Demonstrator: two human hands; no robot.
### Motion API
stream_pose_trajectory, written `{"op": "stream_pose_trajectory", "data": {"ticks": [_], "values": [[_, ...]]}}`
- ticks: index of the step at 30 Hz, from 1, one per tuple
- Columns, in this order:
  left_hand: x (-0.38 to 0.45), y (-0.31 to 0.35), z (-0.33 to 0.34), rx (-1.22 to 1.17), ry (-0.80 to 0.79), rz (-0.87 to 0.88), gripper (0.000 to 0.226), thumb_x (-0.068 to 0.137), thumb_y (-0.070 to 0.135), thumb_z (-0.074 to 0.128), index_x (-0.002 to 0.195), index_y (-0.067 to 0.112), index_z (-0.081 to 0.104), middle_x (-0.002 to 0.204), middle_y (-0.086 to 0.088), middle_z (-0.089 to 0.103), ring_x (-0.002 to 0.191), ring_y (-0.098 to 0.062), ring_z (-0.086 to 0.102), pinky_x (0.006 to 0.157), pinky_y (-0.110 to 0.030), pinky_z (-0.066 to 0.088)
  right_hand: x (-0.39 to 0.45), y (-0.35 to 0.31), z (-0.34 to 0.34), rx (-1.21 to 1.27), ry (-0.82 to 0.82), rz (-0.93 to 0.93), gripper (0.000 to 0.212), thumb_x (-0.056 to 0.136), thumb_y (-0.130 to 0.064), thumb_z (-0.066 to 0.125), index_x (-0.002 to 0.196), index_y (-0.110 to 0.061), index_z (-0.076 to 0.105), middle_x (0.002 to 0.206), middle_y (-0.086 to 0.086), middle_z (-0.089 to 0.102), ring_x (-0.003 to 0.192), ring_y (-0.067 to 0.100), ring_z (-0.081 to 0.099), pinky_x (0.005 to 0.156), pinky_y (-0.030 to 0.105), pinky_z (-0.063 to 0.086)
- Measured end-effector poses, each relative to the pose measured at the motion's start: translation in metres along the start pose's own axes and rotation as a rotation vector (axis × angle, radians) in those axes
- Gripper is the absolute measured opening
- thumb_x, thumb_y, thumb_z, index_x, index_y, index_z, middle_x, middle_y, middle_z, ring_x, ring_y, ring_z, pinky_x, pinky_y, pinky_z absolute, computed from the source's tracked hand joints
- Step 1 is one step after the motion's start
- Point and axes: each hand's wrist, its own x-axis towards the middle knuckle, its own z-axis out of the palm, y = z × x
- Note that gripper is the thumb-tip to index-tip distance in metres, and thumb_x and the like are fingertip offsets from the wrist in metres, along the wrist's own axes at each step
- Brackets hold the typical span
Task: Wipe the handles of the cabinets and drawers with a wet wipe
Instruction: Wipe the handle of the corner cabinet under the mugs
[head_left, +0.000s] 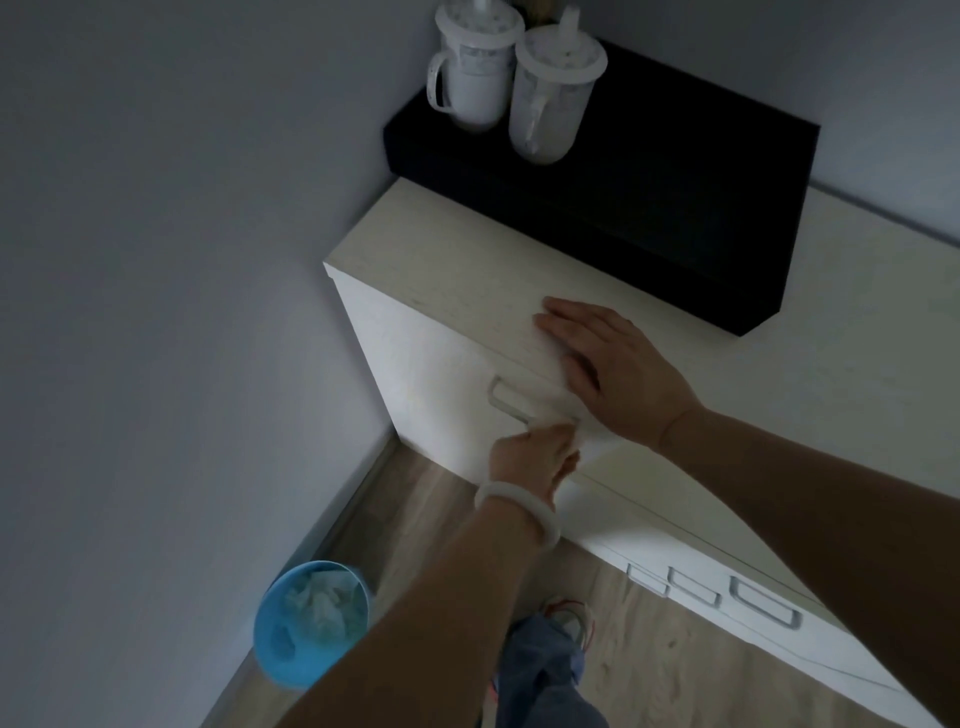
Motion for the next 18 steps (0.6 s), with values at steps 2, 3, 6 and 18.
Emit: {"op": "stream_pose_trajectory", "data": {"ticks": [2,3,6,18], "values": [[0.000,0.002,-0.002,-0.013,-0.001,-0.003,0.033,0.091,0.000,0.058,0.122,-0.012,0.055,0.125,-0.028,0.059,0.102,-0.031,0.067,0.061,-0.016,0.053,0.000,0.001,0.000,0.005,-0.004,0.005,0.050,0.099,-0.032,0.034,0.147,-0.021,0.038,0.153,-0.003,0.036,0.140,0.013,0.032,0.116,0.039,0.030],[0.000,0.009,-0.009,-0.030,0.004,0.014,0.032,0.089,-0.001,0.061,0.118,-0.013,0.058,0.117,-0.027,0.064,0.095,-0.030,0.070,0.064,-0.017,0.055,0.000,0.001,0.000,0.011,-0.002,0.002,0.050,0.098,-0.032,0.034,0.147,-0.021,0.039,0.153,-0.003,0.036,0.140,0.013,0.033,0.115,0.040,0.030],[0.008,0.025,-0.029,-0.085,0.065,0.085,0.026,0.080,0.000,0.073,0.103,-0.010,0.066,0.086,-0.013,0.069,0.065,-0.014,0.065,0.067,-0.020,0.057,0.000,0.001,-0.001,0.010,-0.002,0.001,0.049,0.099,-0.032,0.035,0.147,-0.022,0.038,0.154,-0.004,0.036,0.140,0.013,0.032,0.116,0.037,0.028],[0.012,0.035,-0.041,-0.002,0.110,0.164,0.022,0.083,0.006,0.072,0.101,-0.004,0.066,0.095,-0.012,0.069,0.067,-0.013,0.064,0.064,-0.019,0.055,-0.001,0.001,0.000,0.008,0.005,-0.005,0.048,0.100,-0.030,0.037,0.147,-0.022,0.038,0.154,-0.003,0.035,0.140,0.014,0.032,0.116,0.040,0.030]]}}
